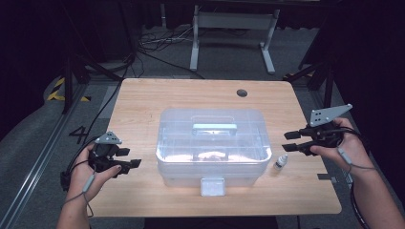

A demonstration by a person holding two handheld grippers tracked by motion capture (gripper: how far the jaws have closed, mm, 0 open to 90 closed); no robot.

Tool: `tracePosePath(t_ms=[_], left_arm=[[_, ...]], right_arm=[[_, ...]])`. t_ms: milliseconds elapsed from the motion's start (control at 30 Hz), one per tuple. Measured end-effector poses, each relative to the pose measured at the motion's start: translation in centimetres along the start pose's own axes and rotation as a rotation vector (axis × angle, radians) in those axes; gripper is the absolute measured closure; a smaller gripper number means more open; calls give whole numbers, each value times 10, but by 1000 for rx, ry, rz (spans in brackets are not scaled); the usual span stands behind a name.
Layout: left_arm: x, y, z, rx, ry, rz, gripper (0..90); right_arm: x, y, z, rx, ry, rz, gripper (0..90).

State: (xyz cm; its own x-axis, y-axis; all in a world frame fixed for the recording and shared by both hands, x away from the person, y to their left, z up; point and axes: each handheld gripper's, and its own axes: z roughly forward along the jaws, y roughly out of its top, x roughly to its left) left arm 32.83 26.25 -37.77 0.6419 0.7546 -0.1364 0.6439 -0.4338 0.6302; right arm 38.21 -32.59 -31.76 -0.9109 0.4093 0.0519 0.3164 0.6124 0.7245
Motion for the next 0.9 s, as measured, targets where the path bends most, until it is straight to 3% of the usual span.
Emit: tracePosePath(t_ms=[167,433,900], left_arm=[[1,-1,0,-2,3,-2,371],[1,-1,1,-4,4,-2,362],[-1,0,3,-6,-4,1,359]], right_arm=[[6,19,2,-12,7,-16,519],[20,52,8,-23,26,-83,522],[31,93,38,2,33,-144,464]])
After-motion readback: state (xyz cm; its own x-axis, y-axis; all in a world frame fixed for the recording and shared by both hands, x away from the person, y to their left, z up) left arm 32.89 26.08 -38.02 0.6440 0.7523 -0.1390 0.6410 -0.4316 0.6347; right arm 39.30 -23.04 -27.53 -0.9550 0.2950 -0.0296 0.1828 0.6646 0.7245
